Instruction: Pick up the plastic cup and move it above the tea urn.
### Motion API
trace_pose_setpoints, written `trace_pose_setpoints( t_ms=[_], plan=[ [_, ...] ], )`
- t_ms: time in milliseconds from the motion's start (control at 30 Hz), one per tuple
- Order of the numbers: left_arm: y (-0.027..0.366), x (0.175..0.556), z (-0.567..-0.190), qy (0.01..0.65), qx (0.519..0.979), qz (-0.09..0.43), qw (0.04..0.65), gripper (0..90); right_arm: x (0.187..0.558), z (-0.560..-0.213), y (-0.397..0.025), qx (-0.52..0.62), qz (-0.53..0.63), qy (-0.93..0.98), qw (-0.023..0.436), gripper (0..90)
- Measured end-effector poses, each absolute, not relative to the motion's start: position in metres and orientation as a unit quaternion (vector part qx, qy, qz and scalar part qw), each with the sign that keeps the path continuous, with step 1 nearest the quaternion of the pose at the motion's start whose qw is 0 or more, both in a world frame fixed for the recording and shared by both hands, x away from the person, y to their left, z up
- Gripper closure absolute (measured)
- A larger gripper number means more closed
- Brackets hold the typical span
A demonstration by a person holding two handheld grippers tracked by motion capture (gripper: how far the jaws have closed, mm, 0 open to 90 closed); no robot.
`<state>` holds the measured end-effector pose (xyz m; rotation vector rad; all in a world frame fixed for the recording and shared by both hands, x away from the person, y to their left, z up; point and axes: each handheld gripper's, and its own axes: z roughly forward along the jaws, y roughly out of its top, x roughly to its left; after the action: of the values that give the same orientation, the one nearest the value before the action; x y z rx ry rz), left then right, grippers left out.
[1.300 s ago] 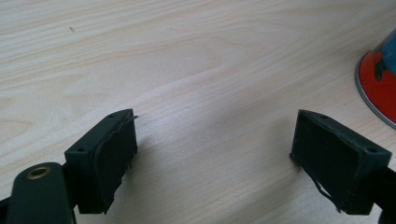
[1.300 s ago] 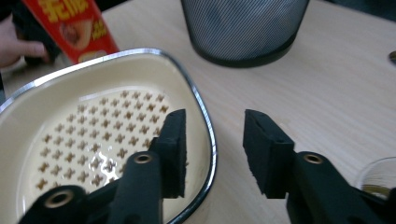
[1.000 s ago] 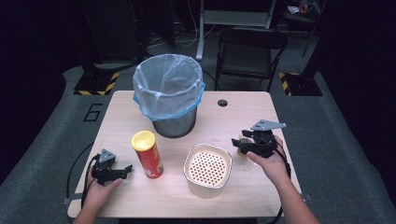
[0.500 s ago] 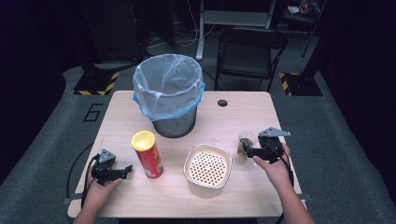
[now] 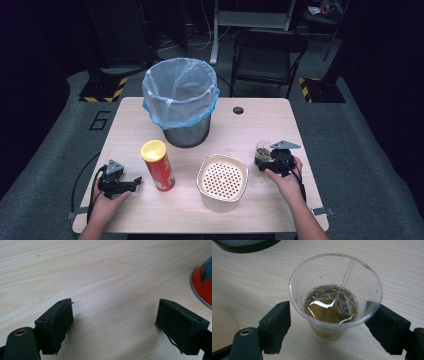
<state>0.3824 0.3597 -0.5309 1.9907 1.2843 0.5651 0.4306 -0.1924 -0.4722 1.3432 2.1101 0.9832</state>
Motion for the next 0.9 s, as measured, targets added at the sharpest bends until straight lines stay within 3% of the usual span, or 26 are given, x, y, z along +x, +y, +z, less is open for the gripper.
trace_pose_setpoints(
  t_ms=[100,500,900],
  plan=[
    [0.360,0.382,-0.531,0.495,0.767,0.218,0.346,13.8,0.434,-0.476,-0.187,0.481,0.355,0.764,0.242,22.3],
    [0.360,0.382,-0.531,0.495,0.767,0.218,0.346,13.8,0.447,-0.484,-0.182,0.484,0.382,0.750,0.238,29.6],
    [0.360,0.382,-0.531,0.495,0.767,0.218,0.346,13.8,0.447,-0.490,-0.184,0.451,0.402,0.749,0.271,28.7]
  ],
)
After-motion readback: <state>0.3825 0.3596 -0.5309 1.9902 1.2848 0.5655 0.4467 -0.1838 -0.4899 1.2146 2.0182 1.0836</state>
